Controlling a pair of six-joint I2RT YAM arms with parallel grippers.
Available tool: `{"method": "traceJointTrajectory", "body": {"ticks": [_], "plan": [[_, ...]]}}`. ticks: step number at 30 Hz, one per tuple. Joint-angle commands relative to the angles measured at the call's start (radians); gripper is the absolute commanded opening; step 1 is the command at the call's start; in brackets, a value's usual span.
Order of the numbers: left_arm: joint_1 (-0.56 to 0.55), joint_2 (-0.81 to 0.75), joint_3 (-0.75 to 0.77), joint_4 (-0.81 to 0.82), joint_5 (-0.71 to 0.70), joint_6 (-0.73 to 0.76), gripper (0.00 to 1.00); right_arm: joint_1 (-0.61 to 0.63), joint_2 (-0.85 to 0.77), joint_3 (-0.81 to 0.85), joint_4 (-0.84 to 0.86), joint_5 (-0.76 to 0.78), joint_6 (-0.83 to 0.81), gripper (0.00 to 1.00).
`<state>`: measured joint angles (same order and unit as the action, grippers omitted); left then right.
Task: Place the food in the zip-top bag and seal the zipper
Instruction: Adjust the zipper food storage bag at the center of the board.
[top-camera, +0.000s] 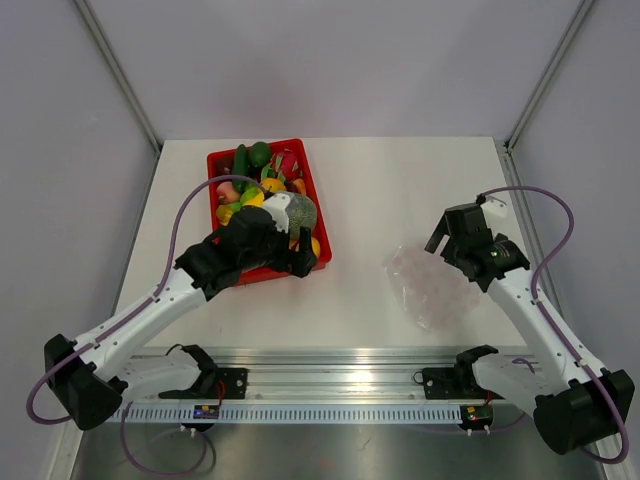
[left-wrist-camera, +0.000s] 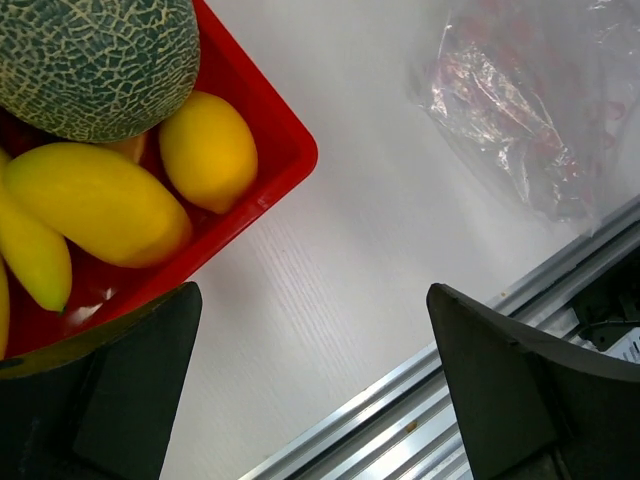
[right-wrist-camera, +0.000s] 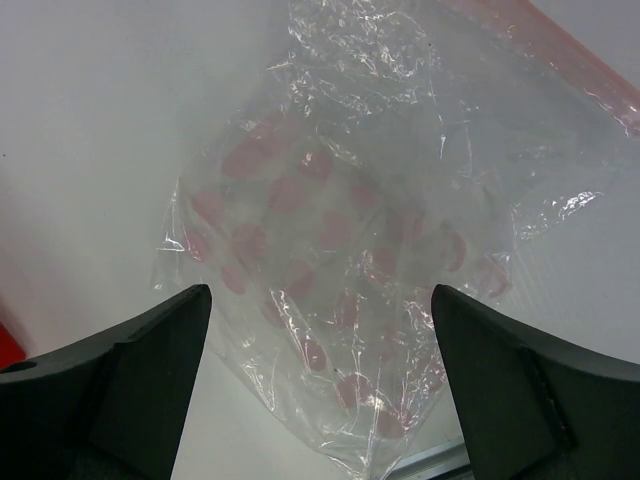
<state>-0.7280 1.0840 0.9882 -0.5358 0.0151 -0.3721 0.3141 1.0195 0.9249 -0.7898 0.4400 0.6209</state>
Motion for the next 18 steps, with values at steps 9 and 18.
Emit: {"method": "traceJointTrajectory", "body": {"ticks": [9,18], "plan": [[-0.079,0.056,0.075,0.025,-0.001,0.013,0.99,-0.021,-0.065,-0.043,-0.049,0.106,0.042,1.00],[-0.116,0.093,0.092,0.053,0.081,-0.022,0.99,-0.253,-0.065,-0.086,-0.083,-0.233,0.186,1.00]]}}
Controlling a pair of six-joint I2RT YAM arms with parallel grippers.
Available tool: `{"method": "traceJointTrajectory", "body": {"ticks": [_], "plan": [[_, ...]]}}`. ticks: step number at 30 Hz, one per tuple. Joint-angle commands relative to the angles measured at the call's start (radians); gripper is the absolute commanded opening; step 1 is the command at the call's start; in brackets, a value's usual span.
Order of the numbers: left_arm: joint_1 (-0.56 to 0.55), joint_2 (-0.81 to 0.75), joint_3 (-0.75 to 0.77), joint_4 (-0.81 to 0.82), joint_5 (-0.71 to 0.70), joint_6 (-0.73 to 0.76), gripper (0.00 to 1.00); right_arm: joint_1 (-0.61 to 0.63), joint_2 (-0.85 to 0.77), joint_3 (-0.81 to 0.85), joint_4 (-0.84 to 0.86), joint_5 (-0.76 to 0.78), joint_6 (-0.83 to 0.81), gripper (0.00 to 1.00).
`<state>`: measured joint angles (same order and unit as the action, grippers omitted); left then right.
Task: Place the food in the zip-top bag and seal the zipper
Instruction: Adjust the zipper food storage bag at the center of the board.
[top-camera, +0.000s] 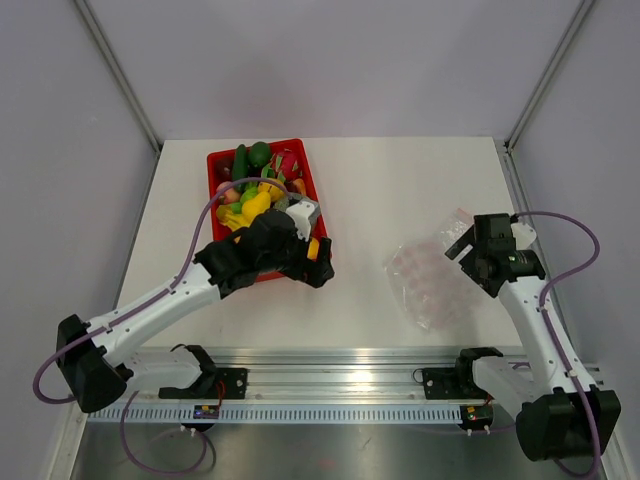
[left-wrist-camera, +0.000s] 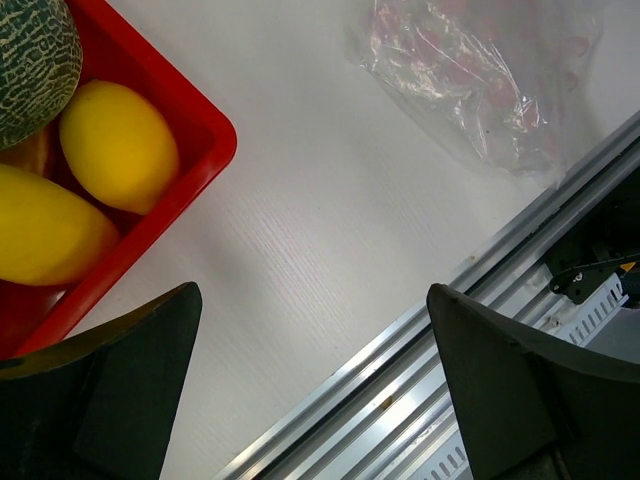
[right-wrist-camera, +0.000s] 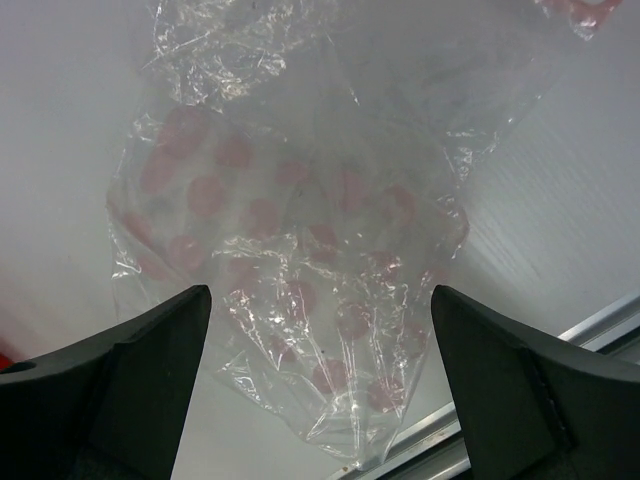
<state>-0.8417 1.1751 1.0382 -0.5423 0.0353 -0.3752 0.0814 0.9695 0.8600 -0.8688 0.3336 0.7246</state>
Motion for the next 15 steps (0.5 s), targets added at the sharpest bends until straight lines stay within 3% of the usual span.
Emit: {"method": "traceJointTrajectory", "body": {"ticks": [1,5,9,12,15], "plan": [[-0.002,0.008,0.048,0.059,0.066,-0.019,0.99,-0.017,-0.011,-0.038,0.002,-0.137,0.107,0.99],[-0.002,0.024,0.088,0.030,0.038,0.001,0.99,-0.017,0.009,-0.145,0.045,-0.235,0.179,0.99],[-0.002,0.023,0.106,-0.014,-0.005,0.039,0.99,0.003,-0.032,-0.313,0.210,-0.373,0.222,0.99],[-0.002,0.027,0.115,-0.031,-0.058,0.051,0.99,0.108,-0.045,-0.346,0.341,-0.413,0.239,0.96],[0.000,0.032,0.125,-0.033,-0.067,0.052,0.99,0.224,0.072,-0.279,0.465,-0.424,0.248,0.96]]}}
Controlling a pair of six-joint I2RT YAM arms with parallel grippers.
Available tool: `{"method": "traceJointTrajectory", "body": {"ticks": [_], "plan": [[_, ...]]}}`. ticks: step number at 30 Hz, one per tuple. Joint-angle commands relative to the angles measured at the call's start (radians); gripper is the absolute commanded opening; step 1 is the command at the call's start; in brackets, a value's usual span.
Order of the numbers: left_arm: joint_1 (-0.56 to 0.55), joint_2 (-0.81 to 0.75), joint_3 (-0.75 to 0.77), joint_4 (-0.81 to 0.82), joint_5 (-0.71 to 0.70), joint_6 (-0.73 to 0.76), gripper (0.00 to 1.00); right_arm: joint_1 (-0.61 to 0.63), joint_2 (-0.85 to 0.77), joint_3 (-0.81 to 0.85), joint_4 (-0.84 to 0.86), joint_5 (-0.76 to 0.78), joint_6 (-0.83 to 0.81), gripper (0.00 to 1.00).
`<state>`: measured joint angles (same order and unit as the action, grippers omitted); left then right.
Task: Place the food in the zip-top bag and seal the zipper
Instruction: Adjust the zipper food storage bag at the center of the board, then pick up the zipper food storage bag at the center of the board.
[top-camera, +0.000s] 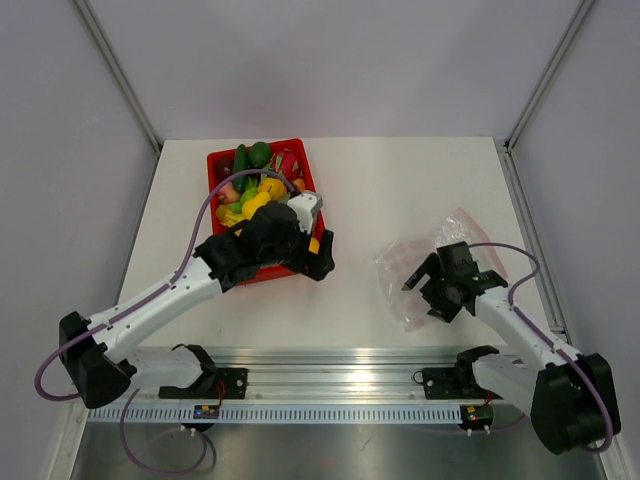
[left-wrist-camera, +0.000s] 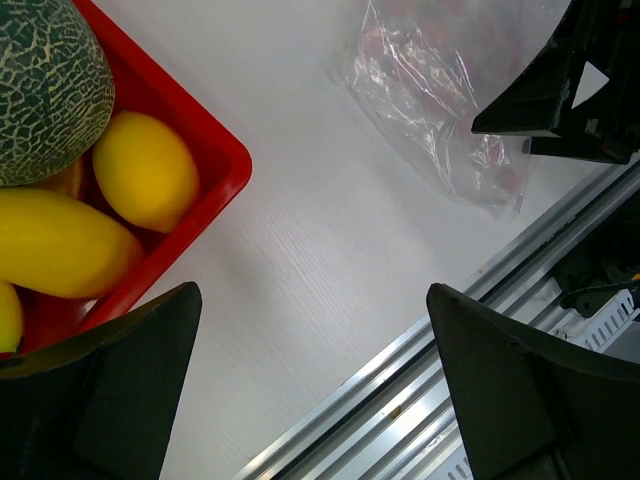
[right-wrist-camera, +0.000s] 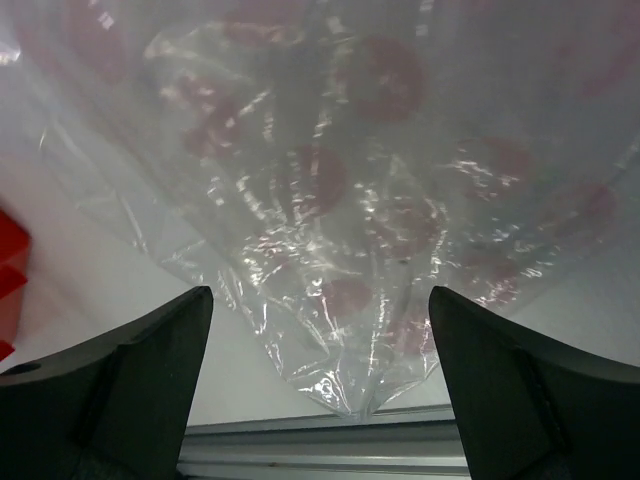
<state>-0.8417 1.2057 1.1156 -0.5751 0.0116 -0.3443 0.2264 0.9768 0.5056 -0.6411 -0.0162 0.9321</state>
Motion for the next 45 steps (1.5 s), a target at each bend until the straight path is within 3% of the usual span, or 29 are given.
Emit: {"method": "traceJointTrajectory", "body": {"ticks": [1,4,8,10,12,14,19,23,27,35,45], "plan": [[0.000,0.000,0.049,0.000,-0.045,0.021,0.99,0.100,0.156,0.095,0.280,-0.089,0.040,0.96],[0.000,-0.006,0.047,-0.009,-0.084,0.024,0.99,0.174,0.345,0.207,0.429,-0.146,0.019,0.96],[0.000,-0.029,0.050,-0.042,-0.140,0.021,0.99,0.195,0.454,0.391,0.440,-0.218,-0.053,0.96],[0.000,-0.041,0.049,-0.051,-0.151,0.016,0.99,0.192,0.407,0.473,0.355,-0.177,-0.148,0.97],[0.000,-0.057,0.043,-0.048,-0.154,0.010,0.99,0.183,0.372,0.545,0.214,-0.027,-0.214,0.98],[0.000,-0.061,0.038,-0.037,-0.145,0.002,0.99,0.101,0.333,0.567,0.150,0.039,-0.292,0.99],[0.000,-0.038,0.050,-0.040,-0.121,-0.013,0.99,-0.197,0.263,0.527,0.020,0.117,-0.374,0.98],[0.000,-0.025,0.052,-0.025,-0.099,-0.022,0.99,-0.297,0.205,0.438,-0.012,0.101,-0.342,0.98],[0.000,0.002,0.064,-0.016,-0.068,-0.035,0.99,-0.334,0.114,0.282,0.017,0.102,-0.267,0.95],[-0.003,0.031,0.061,-0.017,-0.044,-0.039,0.99,-0.351,0.046,0.174,0.018,0.130,-0.250,0.87],[-0.010,0.057,0.072,-0.019,-0.039,-0.048,0.99,-0.357,0.089,0.177,0.092,0.101,-0.268,0.56]]}}
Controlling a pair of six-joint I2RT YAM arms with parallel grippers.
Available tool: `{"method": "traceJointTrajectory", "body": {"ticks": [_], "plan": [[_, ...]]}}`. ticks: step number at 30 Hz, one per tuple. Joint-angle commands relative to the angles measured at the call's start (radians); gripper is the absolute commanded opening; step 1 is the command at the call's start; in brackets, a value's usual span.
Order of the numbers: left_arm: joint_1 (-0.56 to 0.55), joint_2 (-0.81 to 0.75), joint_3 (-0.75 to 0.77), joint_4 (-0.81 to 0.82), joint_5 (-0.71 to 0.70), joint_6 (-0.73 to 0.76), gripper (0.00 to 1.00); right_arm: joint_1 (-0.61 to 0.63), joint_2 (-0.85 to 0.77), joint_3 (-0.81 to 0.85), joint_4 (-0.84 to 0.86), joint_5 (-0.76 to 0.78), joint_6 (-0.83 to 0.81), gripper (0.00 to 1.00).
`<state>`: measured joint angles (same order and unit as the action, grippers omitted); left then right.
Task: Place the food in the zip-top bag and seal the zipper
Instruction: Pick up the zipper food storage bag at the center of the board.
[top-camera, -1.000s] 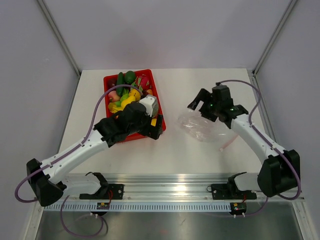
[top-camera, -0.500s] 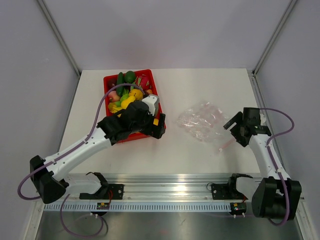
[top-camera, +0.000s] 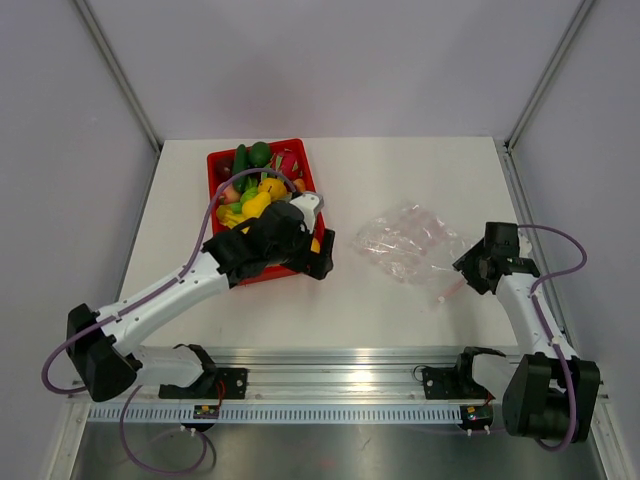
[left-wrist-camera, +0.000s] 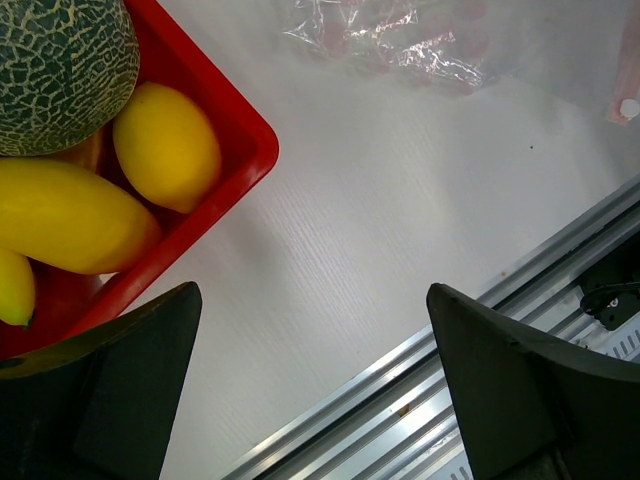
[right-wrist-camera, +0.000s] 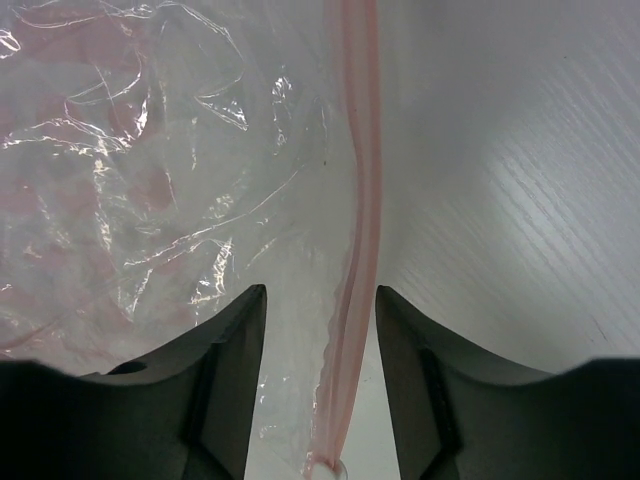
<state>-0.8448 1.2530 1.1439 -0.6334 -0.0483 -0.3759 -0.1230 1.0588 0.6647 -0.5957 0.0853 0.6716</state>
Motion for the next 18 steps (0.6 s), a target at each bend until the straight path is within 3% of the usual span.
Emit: {"method": "traceJointTrajectory", "body": {"ticks": [1,6,10,11,12,15,18], "plan": [[-0.008,0.019,0.043,0.041,0.022,-0.018,0.99,-0.007,0.010,0.019,0.047,-0.002,-0.009,0.53],[-0.019,0.043,0.054,0.047,0.031,-0.026,0.99,-0.006,0.023,0.021,0.062,-0.009,-0.015,0.46],[-0.039,0.059,0.073,0.044,0.036,-0.027,0.99,-0.007,0.053,0.016,0.102,-0.042,-0.027,0.30],[-0.039,0.065,0.076,0.049,0.042,-0.023,0.99,-0.006,0.062,0.019,0.125,-0.062,-0.038,0.21],[-0.040,0.078,0.083,0.049,0.071,-0.021,0.99,-0.007,0.081,0.027,0.128,-0.076,-0.047,0.00],[-0.039,0.169,0.178,-0.032,0.103,0.005,0.99,-0.006,0.084,0.062,0.122,-0.154,-0.063,0.00],[-0.043,0.216,0.246,-0.011,0.160,0.012,0.99,0.000,0.031,0.084,0.114,-0.214,-0.058,0.00]]}}
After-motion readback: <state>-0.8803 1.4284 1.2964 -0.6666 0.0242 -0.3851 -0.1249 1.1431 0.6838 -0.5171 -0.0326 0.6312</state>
